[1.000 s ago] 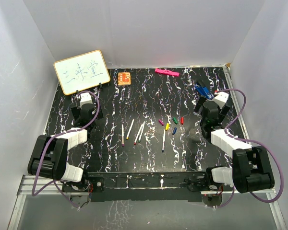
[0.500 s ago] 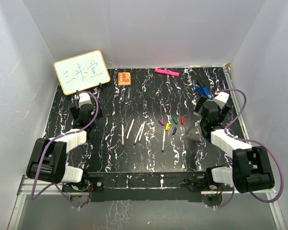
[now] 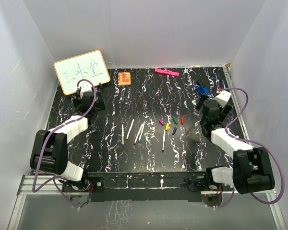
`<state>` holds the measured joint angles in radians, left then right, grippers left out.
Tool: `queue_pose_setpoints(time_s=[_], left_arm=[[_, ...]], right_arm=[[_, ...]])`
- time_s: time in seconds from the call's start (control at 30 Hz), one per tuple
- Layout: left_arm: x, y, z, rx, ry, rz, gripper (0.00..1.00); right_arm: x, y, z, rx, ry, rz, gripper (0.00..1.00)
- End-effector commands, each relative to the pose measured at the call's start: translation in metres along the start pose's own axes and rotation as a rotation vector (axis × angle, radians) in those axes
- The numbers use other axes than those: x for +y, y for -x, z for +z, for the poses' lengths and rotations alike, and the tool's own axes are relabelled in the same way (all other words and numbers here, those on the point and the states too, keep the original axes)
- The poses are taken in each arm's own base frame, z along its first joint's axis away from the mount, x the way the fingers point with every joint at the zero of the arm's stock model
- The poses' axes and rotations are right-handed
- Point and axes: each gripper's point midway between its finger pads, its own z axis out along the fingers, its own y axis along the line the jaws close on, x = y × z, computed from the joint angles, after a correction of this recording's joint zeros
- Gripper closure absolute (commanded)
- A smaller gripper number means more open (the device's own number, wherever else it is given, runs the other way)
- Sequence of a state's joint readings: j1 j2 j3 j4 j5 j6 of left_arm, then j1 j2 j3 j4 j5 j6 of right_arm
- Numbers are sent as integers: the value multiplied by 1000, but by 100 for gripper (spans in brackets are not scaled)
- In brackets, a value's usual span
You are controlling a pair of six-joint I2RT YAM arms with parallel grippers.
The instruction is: Insert the pens into the pen caps
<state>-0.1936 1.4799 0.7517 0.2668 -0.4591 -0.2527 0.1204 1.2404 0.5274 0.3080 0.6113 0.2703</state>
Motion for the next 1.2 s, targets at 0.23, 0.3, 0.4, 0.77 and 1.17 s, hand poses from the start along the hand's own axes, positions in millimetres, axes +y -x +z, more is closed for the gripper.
queue_pose_setpoints(time_s=[0.23, 0.3, 0.4, 0.77, 1.17], left_arm=[[-26, 19, -29, 142, -127, -52, 1], [-41, 20, -39, 152, -222, -50, 2], [-60, 30, -58, 96, -331, -16, 1], [-68, -23, -104, 266, -358, -17, 1], [-77, -79, -133, 447, -191, 251, 16]], right_arm=[[-5, 51, -6, -128, -39, 113, 2], [-6, 57, -8, -152, -37, 120, 2], [8, 64, -11, -173, 57, 82, 2], [34, 64, -15, -165, 201, 106, 2], [49, 63, -16, -95, 251, 88, 2]])
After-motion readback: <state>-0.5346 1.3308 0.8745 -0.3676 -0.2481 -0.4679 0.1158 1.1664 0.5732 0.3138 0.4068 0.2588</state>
